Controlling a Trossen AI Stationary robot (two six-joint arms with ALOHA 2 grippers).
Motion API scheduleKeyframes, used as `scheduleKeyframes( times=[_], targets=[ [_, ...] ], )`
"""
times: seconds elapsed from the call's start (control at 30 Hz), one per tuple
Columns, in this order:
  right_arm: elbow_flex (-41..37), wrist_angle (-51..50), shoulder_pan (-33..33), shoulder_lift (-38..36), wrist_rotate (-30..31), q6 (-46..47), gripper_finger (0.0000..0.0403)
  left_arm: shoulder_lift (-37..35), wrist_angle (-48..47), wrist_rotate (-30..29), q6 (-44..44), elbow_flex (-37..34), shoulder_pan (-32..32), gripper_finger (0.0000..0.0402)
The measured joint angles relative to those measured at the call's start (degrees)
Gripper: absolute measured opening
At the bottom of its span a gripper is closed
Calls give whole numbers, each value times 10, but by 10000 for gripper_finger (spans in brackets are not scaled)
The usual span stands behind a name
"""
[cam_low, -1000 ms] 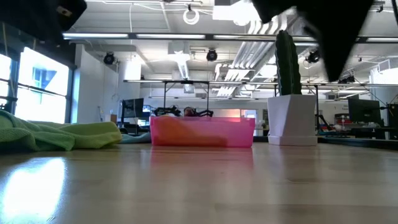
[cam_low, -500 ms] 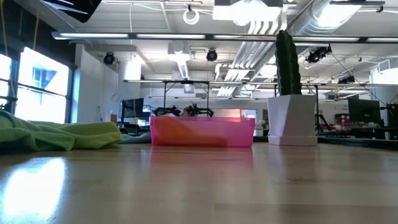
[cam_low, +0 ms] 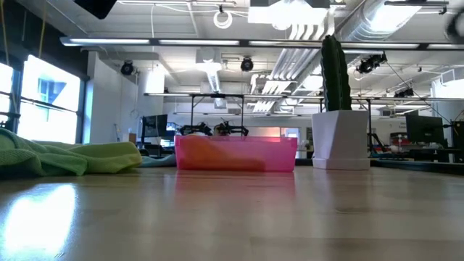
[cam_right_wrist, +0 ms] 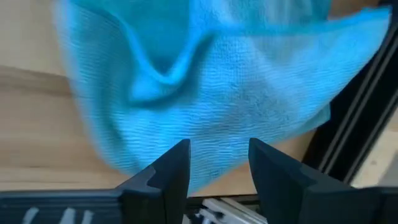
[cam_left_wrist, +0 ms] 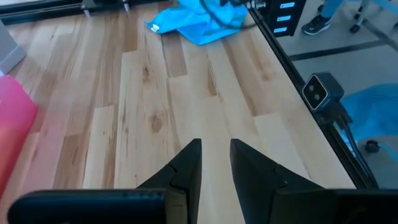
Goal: Fold microfiber towels
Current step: Fold the bottom light blue microfiber cloth on the table
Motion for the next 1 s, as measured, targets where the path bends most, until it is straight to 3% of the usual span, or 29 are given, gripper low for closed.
scheduleKeyframes(
  times=[0.27,0.43,0.8,1.0],
  targets=[
    [-106,191,-12,-5,13,-54,156,0,3,0,0,0,0,76],
    [-132,227,-44,-6,21,-118,154,0,3,0,0,0,0,76],
    [-131,260,-156,-6,170,-346,140,0,3,0,0,0,0,76],
    [-124,339,-200,-3,326,-501,140,0,3,8,0,0,0,76]
  ],
)
